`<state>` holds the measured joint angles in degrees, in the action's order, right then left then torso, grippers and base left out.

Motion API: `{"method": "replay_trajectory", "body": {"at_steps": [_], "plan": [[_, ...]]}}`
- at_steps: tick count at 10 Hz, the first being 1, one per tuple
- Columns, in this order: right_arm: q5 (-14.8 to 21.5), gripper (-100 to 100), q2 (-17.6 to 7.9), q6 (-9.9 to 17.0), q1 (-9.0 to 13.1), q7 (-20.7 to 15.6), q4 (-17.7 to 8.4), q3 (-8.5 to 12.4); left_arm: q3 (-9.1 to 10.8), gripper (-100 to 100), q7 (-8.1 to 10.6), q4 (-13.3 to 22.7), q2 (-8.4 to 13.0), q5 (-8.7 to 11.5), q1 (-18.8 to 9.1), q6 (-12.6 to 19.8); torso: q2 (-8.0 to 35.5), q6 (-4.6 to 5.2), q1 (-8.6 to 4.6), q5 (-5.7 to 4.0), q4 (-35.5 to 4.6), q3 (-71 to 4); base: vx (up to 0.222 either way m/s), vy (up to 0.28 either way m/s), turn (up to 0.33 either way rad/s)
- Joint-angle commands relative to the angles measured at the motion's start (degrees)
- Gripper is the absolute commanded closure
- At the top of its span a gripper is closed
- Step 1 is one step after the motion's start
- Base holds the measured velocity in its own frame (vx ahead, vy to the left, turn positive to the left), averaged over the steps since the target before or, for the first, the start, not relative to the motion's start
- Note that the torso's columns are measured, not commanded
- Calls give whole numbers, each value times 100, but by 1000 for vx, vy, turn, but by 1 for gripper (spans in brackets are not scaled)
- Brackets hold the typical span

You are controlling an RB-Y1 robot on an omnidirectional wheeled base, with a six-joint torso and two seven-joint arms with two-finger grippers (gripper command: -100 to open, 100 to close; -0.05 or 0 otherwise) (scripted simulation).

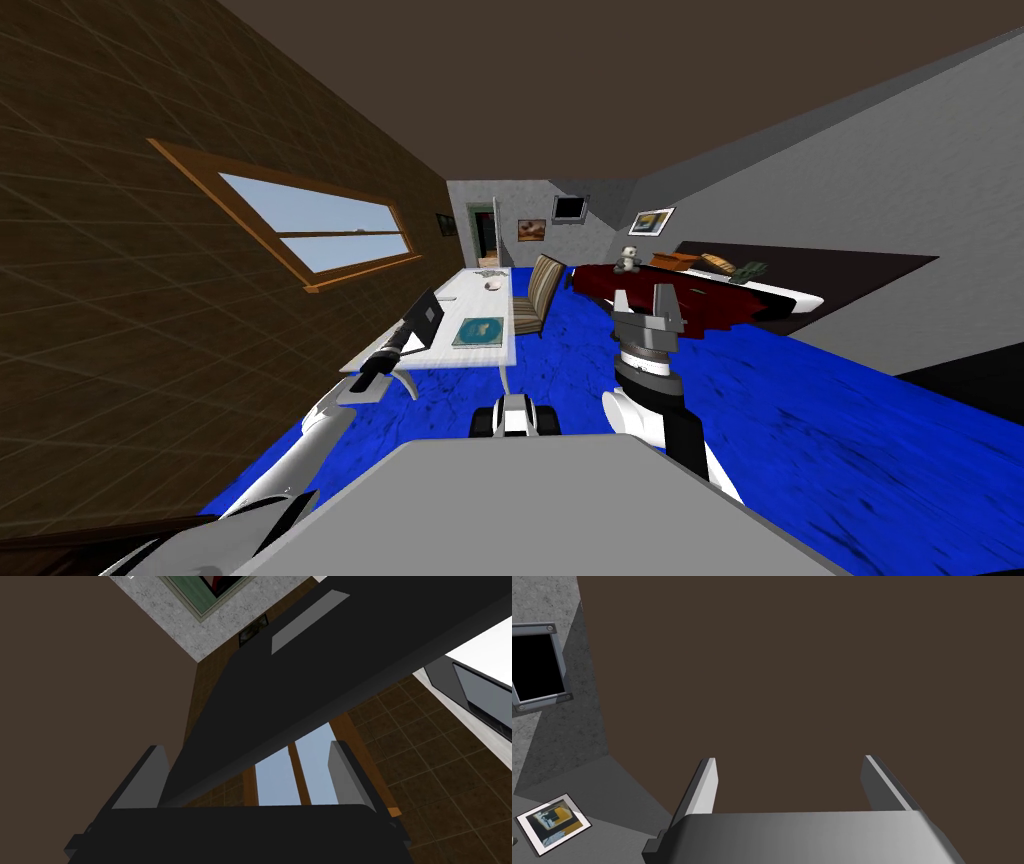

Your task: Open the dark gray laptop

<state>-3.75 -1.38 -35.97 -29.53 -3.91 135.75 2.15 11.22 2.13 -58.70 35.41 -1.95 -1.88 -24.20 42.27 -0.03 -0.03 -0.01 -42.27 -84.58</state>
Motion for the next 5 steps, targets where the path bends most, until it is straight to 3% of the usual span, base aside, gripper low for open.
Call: {"method": "replay_trajectory", "body": {"at_steps": [1,2,5], "plan": [[0,0,0,0,0,0,0,0,25,-100,314,554,382,117,-318,-317,-2,-10,20,8,4,0,-18,-113,-37],[0,0,0,0,0,0,0,0,25,-100,314,759,570,117,-318,-317,4,-7,6,2,-1,2,-29,-113,0],[0,0,-1,0,0,0,0,1,25,-100,314,1073,570,117,-318,-317,-3,2,27,8,1,-1,-7,-17,-1]]}}
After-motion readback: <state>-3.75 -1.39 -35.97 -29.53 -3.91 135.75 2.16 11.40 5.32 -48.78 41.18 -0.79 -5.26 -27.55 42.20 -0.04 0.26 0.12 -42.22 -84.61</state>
